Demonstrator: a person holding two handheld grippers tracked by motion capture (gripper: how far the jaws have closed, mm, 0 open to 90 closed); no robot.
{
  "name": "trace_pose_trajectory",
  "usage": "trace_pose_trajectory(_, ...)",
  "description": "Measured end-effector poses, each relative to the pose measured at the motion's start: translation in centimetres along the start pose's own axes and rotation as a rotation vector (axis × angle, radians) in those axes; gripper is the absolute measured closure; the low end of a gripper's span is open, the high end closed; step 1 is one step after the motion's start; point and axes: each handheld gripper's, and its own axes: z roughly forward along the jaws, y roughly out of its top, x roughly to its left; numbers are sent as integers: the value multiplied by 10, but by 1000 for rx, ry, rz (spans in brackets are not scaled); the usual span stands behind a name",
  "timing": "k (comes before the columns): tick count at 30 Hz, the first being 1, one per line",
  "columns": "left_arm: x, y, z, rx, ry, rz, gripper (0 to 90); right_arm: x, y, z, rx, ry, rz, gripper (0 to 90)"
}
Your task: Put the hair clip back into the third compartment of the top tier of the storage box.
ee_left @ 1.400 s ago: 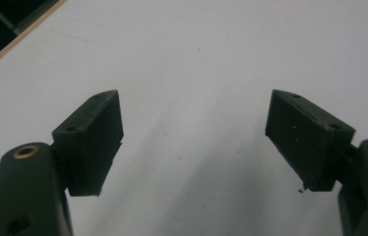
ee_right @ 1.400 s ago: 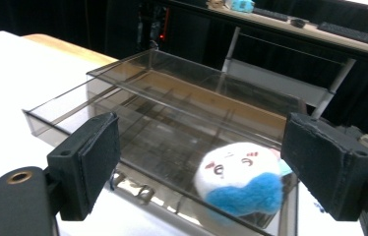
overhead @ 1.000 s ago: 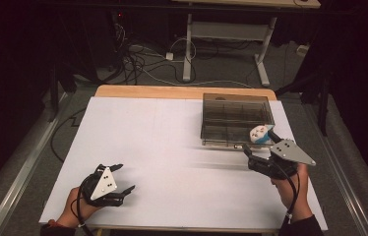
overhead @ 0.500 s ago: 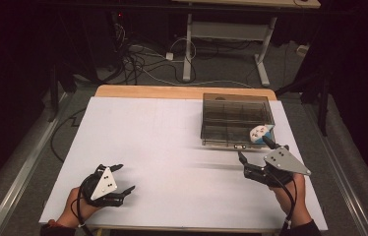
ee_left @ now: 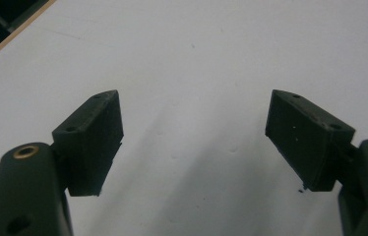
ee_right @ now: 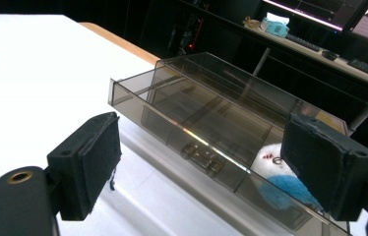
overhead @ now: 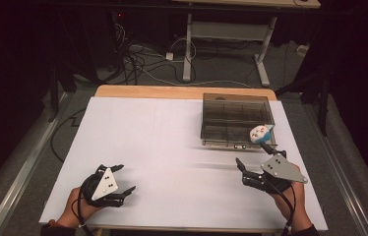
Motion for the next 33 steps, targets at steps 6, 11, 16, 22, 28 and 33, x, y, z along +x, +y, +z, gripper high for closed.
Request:
trace_pose_trajectory(6,0,0,0,0,0,1,212,1,-4,-2,10,8,-18,152)
trace_pose_trajectory(11,0,0,0,0,-1,0,212,3,-10,-3,24,12,-33,152)
trace_pose_trajectory(16,0,0,0,0,-1,0,212,5,-15,-5,25,22,-46,152)
trace_pose_trajectory(22,-1,0,0,0,-1,2,212,10,-20,-5,41,30,-67,152)
trace_pose_trajectory(28,-1,0,0,-1,-4,2,212,13,-25,-6,49,35,-88,152)
trace_pose_trajectory(33,-1,1,0,-5,2,12,212,15,-30,-7,57,44,-96,153)
